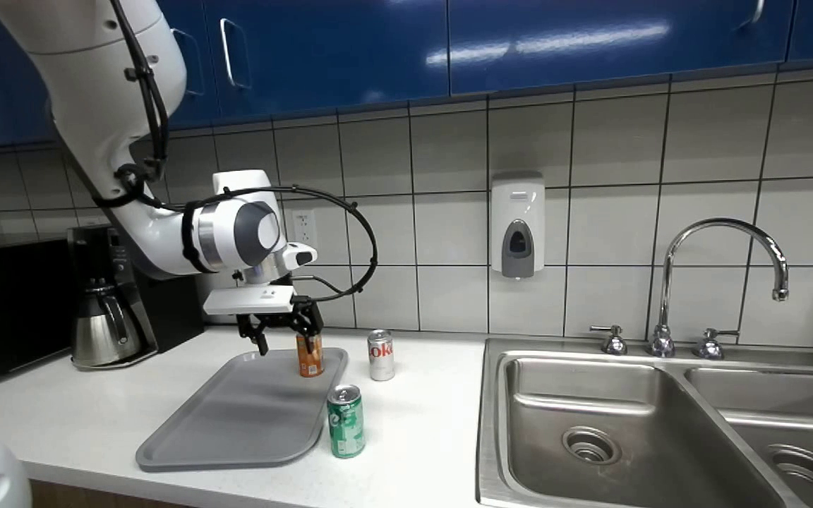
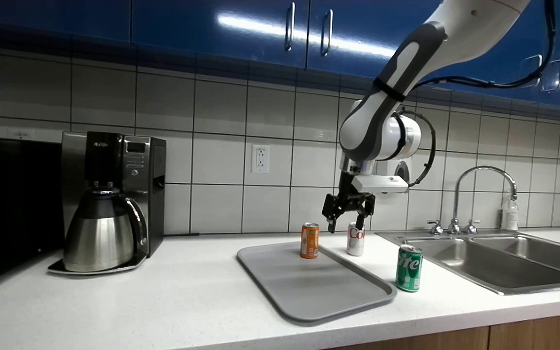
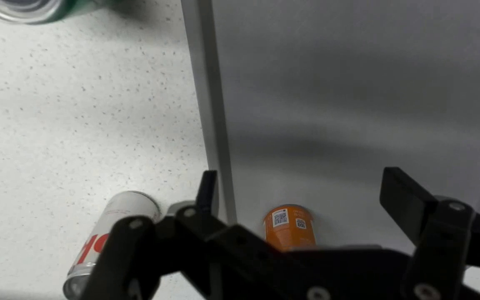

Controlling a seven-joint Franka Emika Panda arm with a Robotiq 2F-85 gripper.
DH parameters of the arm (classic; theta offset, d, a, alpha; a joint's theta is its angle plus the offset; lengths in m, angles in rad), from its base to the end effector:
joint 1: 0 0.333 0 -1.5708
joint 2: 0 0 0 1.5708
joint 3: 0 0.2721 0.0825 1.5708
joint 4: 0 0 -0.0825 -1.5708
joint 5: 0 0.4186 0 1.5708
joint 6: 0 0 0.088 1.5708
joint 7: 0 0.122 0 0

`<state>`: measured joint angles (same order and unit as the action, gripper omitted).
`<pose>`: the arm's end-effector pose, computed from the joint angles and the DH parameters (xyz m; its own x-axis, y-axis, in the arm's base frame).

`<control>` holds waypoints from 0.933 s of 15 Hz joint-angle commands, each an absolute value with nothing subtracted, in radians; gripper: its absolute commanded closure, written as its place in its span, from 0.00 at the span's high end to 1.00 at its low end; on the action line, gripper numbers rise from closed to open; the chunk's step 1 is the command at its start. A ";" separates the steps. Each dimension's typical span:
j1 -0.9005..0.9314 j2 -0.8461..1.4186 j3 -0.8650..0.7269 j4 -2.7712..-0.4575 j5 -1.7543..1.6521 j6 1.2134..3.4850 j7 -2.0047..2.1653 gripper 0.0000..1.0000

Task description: Remove the cans from the tray and put them on the counter

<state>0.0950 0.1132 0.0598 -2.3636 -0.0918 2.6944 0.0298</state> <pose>0.5411 0.0875 0.2154 0.9556 0.2009 0.2157 0.1961 -0.9796 0.0434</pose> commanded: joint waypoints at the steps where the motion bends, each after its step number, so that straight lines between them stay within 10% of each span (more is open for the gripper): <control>1: 0.103 0.197 0.069 -2.254 -0.100 2.649 0.015 1.00; 14: 0.108 0.406 0.067 -1.991 -0.096 2.565 -0.024 1.00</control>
